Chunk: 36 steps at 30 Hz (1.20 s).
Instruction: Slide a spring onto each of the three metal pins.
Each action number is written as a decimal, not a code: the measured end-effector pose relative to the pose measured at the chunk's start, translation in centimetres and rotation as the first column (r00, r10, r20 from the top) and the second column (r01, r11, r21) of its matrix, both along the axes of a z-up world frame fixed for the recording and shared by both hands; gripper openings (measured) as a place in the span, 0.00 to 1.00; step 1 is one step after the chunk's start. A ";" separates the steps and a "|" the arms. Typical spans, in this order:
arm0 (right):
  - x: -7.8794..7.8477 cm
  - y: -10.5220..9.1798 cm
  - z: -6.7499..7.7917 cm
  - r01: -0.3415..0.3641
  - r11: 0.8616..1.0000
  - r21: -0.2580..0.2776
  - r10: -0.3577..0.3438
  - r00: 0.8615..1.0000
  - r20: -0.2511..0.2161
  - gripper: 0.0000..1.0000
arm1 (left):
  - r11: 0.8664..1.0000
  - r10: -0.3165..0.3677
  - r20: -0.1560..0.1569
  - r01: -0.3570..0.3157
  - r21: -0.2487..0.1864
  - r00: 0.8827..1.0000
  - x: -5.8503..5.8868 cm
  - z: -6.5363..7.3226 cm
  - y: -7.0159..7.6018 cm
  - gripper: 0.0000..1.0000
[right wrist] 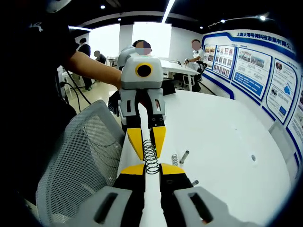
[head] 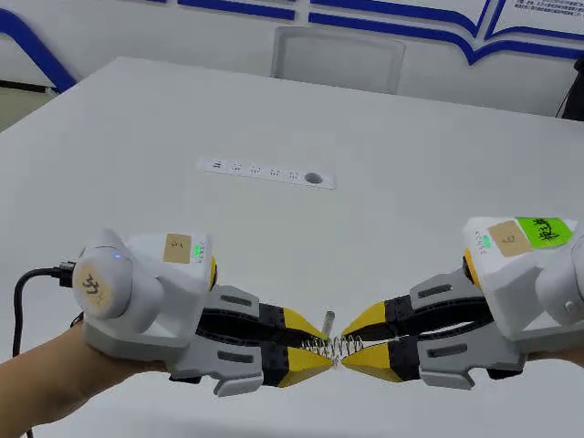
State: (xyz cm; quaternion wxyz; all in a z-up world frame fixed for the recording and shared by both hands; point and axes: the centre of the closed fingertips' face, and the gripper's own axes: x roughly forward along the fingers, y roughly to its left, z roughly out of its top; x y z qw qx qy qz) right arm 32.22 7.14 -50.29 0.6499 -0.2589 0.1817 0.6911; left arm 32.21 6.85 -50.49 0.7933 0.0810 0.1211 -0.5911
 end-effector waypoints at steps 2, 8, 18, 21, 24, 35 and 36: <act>-0.1 0.0 0.1 -0.002 1.000 0.001 0.002 1.000 -0.006 0.12 | 1.000 -0.003 0.002 0.003 0.001 1.000 0.0 0.0 0.0 0.10; -0.5 0.2 0.5 -0.016 1.000 0.013 0.016 1.000 -0.023 0.12 | 1.000 -0.012 0.006 0.011 0.015 1.000 -0.3 -0.2 -0.1 0.10; -0.4 1.5 2.8 0.050 0.987 0.153 -0.031 0.992 -0.123 0.11 | 1.000 0.014 0.013 -0.015 0.013 1.000 0.0 -0.1 0.1 0.09; -0.3 1.8 3.3 0.069 0.981 0.181 -0.043 0.989 -0.143 0.11 | 1.000 0.016 0.017 -0.016 0.010 1.000 0.2 0.1 -0.1 0.09; -0.3 2.0 3.4 0.077 0.980 0.186 -0.051 0.989 -0.140 0.11 | 1.000 0.019 0.016 -0.019 0.014 1.000 0.4 -0.1 -0.1 0.09; -0.1 3.0 3.8 0.098 0.973 0.210 -0.066 0.986 -0.154 0.11 | 0.999 0.030 0.016 -0.031 0.013 0.999 0.8 -0.3 -0.5 0.09; -0.1 3.1 3.8 0.098 0.973 0.210 -0.066 0.986 -0.152 0.11 | 0.999 0.031 0.014 -0.031 0.011 0.999 0.8 -0.3 -0.6 0.09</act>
